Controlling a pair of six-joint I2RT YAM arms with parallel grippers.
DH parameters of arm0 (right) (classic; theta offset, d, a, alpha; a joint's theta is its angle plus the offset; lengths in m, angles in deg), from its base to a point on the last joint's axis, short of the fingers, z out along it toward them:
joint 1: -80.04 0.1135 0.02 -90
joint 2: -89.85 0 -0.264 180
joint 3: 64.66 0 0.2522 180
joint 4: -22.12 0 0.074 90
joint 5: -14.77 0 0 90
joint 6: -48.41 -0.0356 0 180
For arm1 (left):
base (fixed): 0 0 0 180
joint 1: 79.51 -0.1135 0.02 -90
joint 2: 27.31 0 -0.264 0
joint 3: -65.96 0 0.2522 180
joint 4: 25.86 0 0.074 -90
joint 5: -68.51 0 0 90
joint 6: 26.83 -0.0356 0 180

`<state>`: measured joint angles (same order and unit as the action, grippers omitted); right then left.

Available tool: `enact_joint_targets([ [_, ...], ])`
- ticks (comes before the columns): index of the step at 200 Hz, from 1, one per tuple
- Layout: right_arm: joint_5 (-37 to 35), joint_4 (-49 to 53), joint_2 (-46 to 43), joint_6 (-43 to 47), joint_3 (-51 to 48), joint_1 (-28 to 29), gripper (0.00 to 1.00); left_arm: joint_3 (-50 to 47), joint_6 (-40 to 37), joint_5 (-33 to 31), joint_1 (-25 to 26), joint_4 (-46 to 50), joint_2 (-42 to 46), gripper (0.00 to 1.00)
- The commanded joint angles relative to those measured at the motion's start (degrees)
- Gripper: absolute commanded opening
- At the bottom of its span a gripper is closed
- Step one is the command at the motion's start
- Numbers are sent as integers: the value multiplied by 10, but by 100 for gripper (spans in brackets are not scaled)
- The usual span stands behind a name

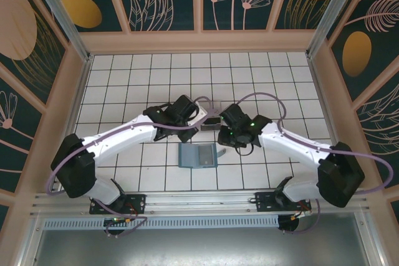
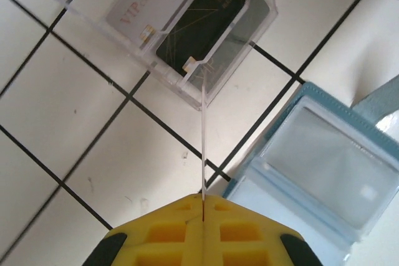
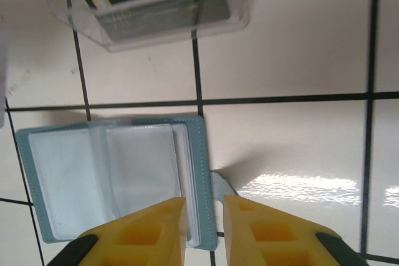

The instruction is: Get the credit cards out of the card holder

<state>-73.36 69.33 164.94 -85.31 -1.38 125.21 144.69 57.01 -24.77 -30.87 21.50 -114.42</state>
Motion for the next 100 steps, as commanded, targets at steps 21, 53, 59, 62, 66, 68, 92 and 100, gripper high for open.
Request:
enact_joint_targets([
  [21, -45, 51, -38, 9, 6, -14, 23, 76, -221, 36, -7, 28, -44, 0],
  [53, -60, 66, -58, 4, 6, -17, 23, 143, -289, 58, -38, 40, -98, 0],
  [59, -65, 72, -61, 2, 7, -17, 23, 162, -298, 63, -44, 51, -107, 0],
  [62, -68, 74, -63, 2, 8, -17, 23, 179, -302, 66, -47, 58, -125, 0],
  [66, -70, 77, -65, 2, 8, -17, 23, 193, -308, 71, -51, 68, -137, 0],
  [68, -72, 79, -66, 3, 9, -17, 23, 202, -310, 74, -53, 72, -142, 0],
  [92, -81, 89, -82, 0, 9, -20, 23, 286, -350, 99, -66, 132, -201, 0],
  [100, -82, 91, -88, -2, 7, -21, 23, 309, -369, 105, -66, 153, -219, 0],
])
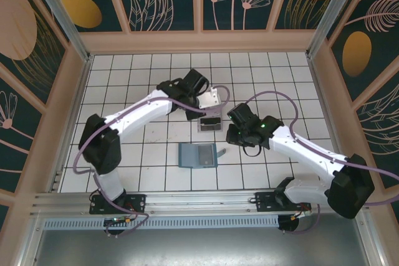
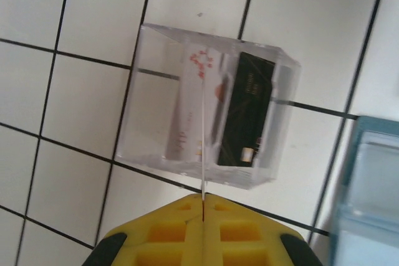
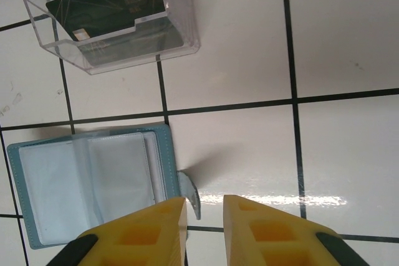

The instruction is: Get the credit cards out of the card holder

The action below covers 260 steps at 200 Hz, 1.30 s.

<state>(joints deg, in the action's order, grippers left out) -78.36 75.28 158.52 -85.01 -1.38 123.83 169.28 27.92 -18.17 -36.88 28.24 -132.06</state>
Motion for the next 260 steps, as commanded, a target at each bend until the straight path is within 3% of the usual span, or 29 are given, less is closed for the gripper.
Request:
enact_joint_targets([
  [1, -32, 31, -24, -5, 7, -8, 23, 67, -79, 39, -6, 87, -45, 0],
  [103, -26, 32, -40, -3, -3, -31, 23, 273, -181, 57, -8, 231, -198, 0],
  [260, -7, 11, -20, 16, -3, -50, 23, 391, -131, 51, -17, 304, -298, 0],
])
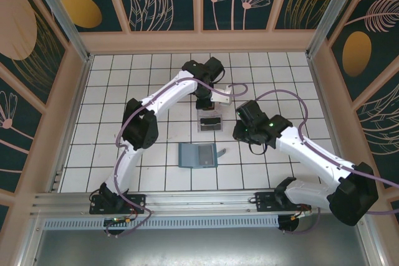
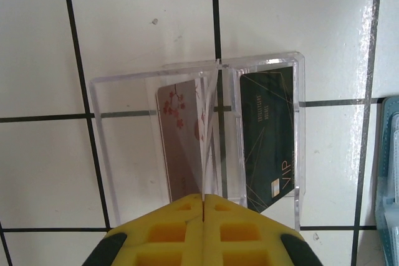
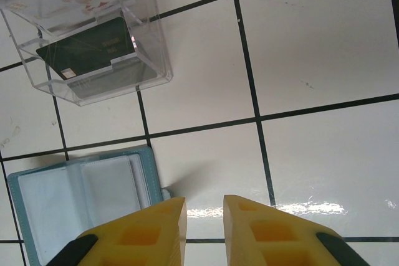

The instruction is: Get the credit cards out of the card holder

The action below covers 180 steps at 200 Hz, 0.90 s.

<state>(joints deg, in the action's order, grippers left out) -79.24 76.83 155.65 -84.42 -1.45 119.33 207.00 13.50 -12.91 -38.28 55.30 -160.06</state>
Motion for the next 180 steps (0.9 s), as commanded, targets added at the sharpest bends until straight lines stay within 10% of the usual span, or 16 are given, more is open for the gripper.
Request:
enact_joint_targets([
  [1, 2, -4, 9, 10, -3, -6, 23, 14, 14, -2, -3, 34, -18, 0],
  [180, 17, -19, 32, 14, -2, -6, 23, 25, 38, -22, -3, 52, -30, 0],
])
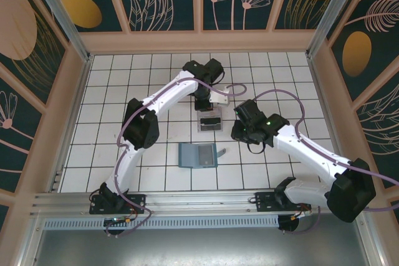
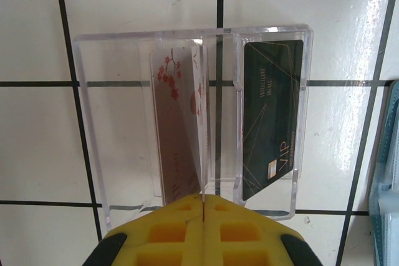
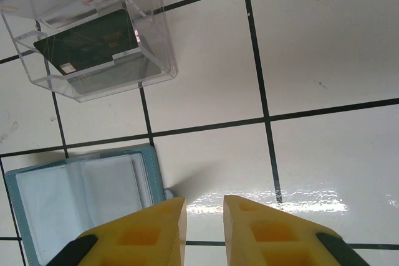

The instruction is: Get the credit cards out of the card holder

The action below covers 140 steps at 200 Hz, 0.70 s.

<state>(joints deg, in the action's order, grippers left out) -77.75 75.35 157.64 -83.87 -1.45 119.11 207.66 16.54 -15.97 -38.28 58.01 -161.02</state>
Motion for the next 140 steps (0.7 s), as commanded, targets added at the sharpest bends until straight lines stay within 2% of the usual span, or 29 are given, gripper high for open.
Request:
enact_joint_targets([
  [1, 2, -3, 13, 9, -2, -3, 23, 19, 7, 10, -3, 24, -21, 0],
  [25, 5, -5, 18, 11, 2, -3, 23, 26, -3, 27, -3, 24, -22, 5],
  [53, 3, -3, 19, 12, 8, -3, 24, 45, 2, 12, -2, 19, -22, 22],
  [76, 0, -1, 25, 15, 20, -3, 23, 51, 6, 7, -2, 8, -7, 29],
  [110, 5, -12, 34, 17, 25, -3, 23, 44, 16, 20, -3, -16, 31, 34],
  [140, 28, -44, 41, 15, 14, -3, 24, -9, 60, 32, -3, -77, 84, 37],
])
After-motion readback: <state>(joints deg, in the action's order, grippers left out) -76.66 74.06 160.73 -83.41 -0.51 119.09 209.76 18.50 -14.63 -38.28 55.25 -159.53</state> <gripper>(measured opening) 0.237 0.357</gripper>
